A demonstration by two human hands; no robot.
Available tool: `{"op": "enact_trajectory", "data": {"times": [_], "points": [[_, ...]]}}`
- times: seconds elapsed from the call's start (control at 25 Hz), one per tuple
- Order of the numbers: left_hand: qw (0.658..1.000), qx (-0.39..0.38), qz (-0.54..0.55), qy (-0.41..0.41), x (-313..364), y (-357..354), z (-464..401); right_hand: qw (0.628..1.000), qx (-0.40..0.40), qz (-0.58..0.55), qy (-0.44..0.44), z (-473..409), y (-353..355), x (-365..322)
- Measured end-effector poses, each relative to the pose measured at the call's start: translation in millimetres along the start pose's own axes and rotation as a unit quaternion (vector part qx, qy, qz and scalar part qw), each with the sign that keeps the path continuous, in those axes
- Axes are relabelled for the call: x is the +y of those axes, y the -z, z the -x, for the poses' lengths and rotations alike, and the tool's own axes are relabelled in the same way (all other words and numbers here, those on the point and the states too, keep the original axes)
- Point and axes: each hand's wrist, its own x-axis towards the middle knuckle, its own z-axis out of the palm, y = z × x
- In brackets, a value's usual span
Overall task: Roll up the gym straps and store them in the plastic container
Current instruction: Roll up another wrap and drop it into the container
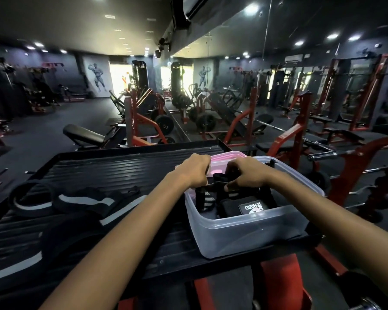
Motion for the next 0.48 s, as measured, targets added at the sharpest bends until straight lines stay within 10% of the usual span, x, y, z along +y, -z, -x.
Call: {"op": "enact_trajectory", "data": {"times": [0.48], "points": [[0.991,0.058,-0.117,-0.015,10.8,-4.2,14.9,0.996,-0.007,0.089,0.014,-5.6,-4.2,-0.1]]}}
